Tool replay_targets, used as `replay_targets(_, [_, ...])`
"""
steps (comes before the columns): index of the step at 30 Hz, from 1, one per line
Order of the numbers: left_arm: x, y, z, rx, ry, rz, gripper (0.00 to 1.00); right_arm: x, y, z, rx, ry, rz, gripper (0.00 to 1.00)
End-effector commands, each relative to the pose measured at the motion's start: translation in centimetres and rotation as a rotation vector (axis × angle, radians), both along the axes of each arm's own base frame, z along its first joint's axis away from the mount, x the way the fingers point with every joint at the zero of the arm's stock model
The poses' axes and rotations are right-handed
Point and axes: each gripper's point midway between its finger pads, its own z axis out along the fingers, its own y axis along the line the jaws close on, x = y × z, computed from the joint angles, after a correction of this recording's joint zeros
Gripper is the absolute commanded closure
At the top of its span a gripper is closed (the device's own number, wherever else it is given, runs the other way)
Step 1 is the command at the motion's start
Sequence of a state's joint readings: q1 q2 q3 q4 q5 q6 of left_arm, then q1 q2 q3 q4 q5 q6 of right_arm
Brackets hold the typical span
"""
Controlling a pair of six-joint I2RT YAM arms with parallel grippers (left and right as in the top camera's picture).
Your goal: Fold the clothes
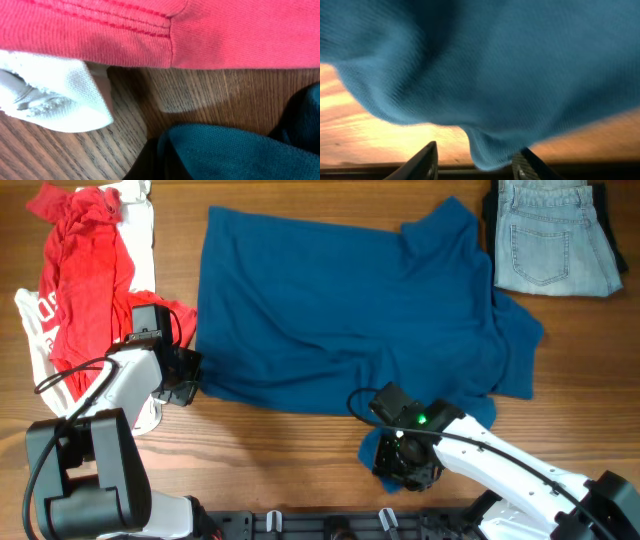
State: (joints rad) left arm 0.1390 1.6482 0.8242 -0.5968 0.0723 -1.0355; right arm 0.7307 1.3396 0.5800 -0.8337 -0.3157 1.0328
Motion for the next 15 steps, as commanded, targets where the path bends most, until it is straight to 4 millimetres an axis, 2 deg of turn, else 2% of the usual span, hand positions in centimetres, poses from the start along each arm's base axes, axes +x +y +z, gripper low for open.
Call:
replay_targets(1, [-1.1,1.2,-1.1,0.072,0.054,-0.024,0.96,-0.5,0.3,-0.9,0.039,-0.004,-0.010,0.60])
replay_targets(5, [-1.1,1.2,-1.1,0.072,0.054,-0.024,0.96,-1.8,-0.4,-2.0,0.041,0.034,-0.008,0.62])
replay_targets(9, [-1.1,1.2,-1.1,0.072,0.054,-0.024,0.96,-1.9,-0.1,-1.9,0.058,0.040,-0.004,0.65])
replay_targets(12, [-1.1,1.3,-1.1,0.077,0.052,-0.024,0.96,-1.8,-0.2,-1.9,0.050,0.034,-0.013,0.96])
replay_targets(15, [-0.9,1.5,-1.1,0.093,0.044,-0.056,0.96,-0.5,0.0,-1.5,0.042,-0.008,-0.027,0.96])
